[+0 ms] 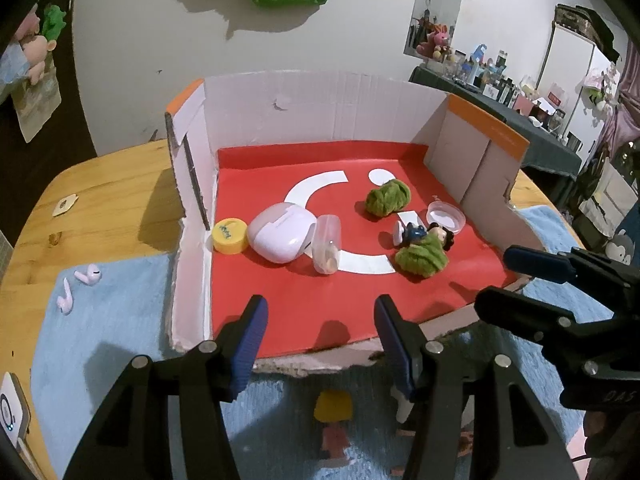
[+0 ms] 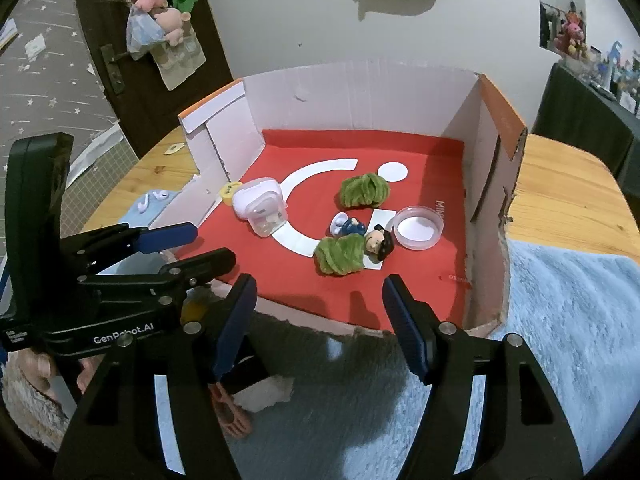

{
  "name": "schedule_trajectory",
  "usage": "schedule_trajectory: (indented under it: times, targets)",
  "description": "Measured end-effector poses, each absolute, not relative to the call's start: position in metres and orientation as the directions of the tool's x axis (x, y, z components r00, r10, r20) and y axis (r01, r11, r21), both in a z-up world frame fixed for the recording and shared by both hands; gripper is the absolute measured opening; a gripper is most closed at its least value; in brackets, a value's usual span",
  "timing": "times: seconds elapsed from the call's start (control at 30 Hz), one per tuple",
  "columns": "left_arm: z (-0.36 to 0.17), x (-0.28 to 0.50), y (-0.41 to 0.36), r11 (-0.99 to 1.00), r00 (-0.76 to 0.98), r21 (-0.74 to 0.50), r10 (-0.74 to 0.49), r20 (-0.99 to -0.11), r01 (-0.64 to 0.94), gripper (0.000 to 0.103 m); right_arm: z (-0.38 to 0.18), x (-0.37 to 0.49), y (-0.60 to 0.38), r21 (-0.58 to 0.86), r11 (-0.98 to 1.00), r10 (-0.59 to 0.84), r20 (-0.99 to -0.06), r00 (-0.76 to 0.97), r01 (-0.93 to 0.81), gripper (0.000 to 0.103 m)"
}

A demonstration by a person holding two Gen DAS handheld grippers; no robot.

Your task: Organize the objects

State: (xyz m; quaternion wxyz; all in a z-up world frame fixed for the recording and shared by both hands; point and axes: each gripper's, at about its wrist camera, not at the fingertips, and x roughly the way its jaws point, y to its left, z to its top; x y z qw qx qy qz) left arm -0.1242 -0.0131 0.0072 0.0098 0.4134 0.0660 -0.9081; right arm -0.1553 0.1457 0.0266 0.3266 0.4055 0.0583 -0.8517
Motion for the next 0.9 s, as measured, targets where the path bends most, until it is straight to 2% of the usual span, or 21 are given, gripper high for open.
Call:
schedule_trajectory:
  times: [0.53, 0.9]
  targets:
    - [0.015, -0.103, -0.009, -0.992, -0.678, -0.104, 0.025, -0.734, 0.076, 0.060, 0.036, -0.135, 0.154, 0.165, -0.782, -0.522, -0.702, -0.485, 0.601, 0.072]
    - [0.016, -0.084, -0.009, -0.991, -0.684, -0.108, 0.026, -0.729, 0.078, 0.062, 0.038, -0.115, 0.161, 0.160, -0.783, -0.523, -0.693, -0.497, 0.601, 0.072]
